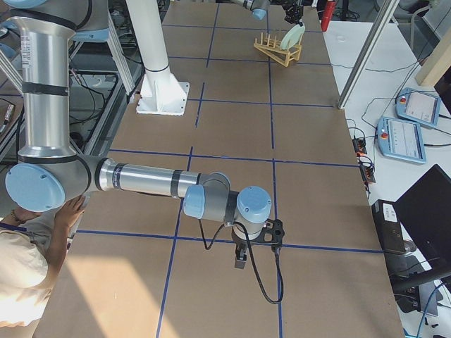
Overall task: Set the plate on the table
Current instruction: 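Grasp the rim of the pale green plate with the left gripper, then lift the plate up out of the rack with the left gripper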
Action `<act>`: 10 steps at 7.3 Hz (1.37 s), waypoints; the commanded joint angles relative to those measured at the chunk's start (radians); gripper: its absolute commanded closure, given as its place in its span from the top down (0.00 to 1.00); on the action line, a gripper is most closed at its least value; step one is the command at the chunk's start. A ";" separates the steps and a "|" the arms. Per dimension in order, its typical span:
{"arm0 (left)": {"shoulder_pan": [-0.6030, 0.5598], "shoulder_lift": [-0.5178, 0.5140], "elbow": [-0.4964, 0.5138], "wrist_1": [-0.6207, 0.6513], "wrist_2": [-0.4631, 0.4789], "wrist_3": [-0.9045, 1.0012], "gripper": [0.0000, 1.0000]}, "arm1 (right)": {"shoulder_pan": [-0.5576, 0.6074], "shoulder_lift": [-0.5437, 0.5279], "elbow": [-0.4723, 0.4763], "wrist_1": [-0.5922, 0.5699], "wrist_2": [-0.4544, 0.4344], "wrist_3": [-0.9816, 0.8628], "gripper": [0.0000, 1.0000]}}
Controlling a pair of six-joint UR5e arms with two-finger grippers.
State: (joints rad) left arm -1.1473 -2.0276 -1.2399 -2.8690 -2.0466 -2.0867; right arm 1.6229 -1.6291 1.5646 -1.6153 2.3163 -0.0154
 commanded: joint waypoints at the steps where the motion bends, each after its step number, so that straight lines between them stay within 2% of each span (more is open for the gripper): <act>1: -0.021 -0.002 -0.032 -0.001 -0.001 -0.003 0.00 | 0.000 0.000 0.000 0.000 0.000 0.000 1.00; 4: -0.112 -0.037 -0.107 0.008 -0.018 -0.047 0.00 | 0.000 0.000 0.000 0.000 0.000 0.000 1.00; 6: -0.138 -0.072 -0.182 0.055 -0.076 -0.123 0.00 | 0.000 0.000 0.000 0.000 0.000 0.000 1.00; 8: -0.085 -0.211 -0.248 0.416 -0.081 -0.045 0.00 | 0.000 0.000 0.000 0.000 0.000 0.000 1.00; 10: 0.031 -0.296 -0.294 0.788 -0.061 0.238 0.00 | 0.000 0.000 0.000 0.000 0.000 0.000 1.00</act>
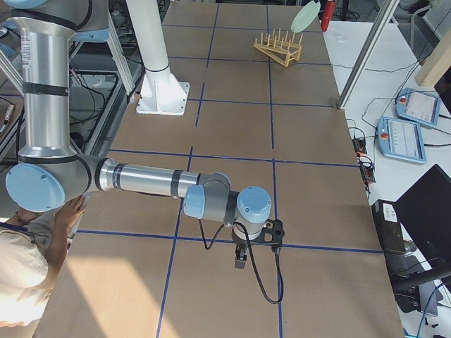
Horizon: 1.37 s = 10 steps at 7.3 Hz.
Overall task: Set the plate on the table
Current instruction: 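Carry the plate toward the robot and lower it flat onto the table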
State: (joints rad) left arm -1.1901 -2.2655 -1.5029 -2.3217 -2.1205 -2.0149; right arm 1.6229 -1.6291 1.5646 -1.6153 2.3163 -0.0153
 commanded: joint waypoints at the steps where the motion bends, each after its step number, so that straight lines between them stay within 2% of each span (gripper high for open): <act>1: 0.136 -0.107 -0.039 0.438 0.074 0.295 0.00 | 0.000 0.000 0.000 0.000 0.000 0.000 1.00; 2: 0.247 -0.136 -0.036 0.591 0.180 0.385 0.00 | 0.000 0.000 0.000 0.000 0.000 0.000 1.00; 3: 0.315 -0.158 -0.034 0.707 0.229 0.443 0.00 | 0.000 0.000 0.000 0.000 0.000 0.000 1.00; 5: 0.429 -0.236 -0.019 1.063 0.235 0.648 0.00 | 0.000 0.000 0.000 0.000 0.000 0.000 1.00; 6: 0.484 -0.233 -0.013 1.160 0.301 0.712 0.00 | 0.000 0.000 0.000 0.000 0.000 0.000 1.00; 7: 0.585 -0.232 0.044 1.192 0.360 0.722 0.00 | 0.000 0.000 0.000 0.000 0.000 0.000 1.00; 10: 0.687 -0.217 0.101 1.122 0.361 0.716 0.00 | 0.000 0.000 0.000 0.000 0.000 0.000 1.00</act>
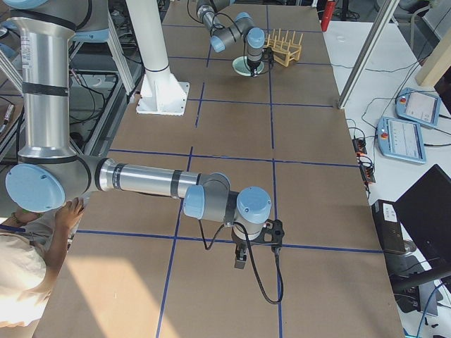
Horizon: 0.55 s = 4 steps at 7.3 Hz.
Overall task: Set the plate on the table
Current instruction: 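Carry the plate toward the robot and lower it flat onto the table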
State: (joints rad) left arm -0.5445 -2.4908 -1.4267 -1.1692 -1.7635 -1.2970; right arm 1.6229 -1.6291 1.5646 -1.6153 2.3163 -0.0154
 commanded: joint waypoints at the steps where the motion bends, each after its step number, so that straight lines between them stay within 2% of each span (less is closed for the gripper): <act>1: 0.041 0.021 0.040 -0.070 0.004 -0.007 0.00 | 0.000 0.000 0.000 0.000 0.000 0.000 1.00; 2: 0.041 0.035 0.042 -0.093 0.004 -0.008 0.14 | 0.000 0.000 0.000 0.000 0.000 0.000 1.00; 3: 0.043 0.055 0.034 -0.133 0.004 -0.008 0.48 | 0.000 0.000 0.000 0.000 0.000 0.000 1.00; 4: 0.041 0.072 0.023 -0.159 0.004 -0.002 0.90 | 0.000 0.000 0.000 0.000 0.000 0.000 1.00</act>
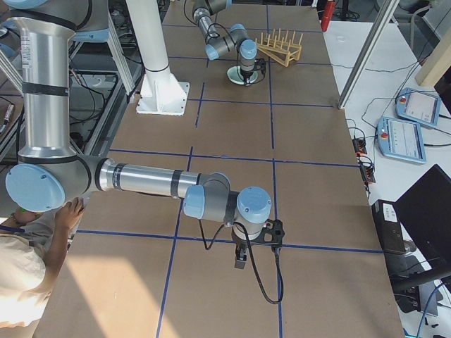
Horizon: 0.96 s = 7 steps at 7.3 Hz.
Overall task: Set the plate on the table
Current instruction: 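Carry the plate toward the robot and lower it flat onto the table, then open the left gripper and withdraw it away from the plate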
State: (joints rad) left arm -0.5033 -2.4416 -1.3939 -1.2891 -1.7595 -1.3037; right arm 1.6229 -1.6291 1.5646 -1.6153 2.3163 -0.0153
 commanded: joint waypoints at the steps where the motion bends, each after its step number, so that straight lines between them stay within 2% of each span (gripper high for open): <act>1: -0.023 0.038 -0.072 -0.042 0.000 0.012 1.00 | 0.000 0.000 0.000 0.000 0.000 0.000 1.00; 3: -0.168 0.152 -0.311 -0.067 -0.037 0.240 1.00 | 0.000 0.000 0.000 0.000 0.000 0.000 1.00; 4: -0.260 0.205 -0.333 -0.140 -0.128 0.324 1.00 | 0.000 0.000 0.000 0.000 0.000 0.000 1.00; 5: -0.381 0.298 -0.336 -0.245 -0.264 0.475 1.00 | 0.000 0.000 0.000 0.000 0.000 0.000 1.00; 6: -0.505 0.405 -0.352 -0.309 -0.356 0.680 1.00 | 0.000 0.000 0.000 0.000 0.000 0.000 1.00; 7: -0.649 0.509 -0.361 -0.308 -0.426 0.942 1.00 | 0.000 0.000 0.000 0.000 0.000 0.000 1.00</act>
State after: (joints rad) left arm -0.9796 -2.0637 -1.7390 -1.5587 -2.0790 -0.6550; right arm 1.6230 -1.6292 1.5646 -1.6153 2.3163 -0.0153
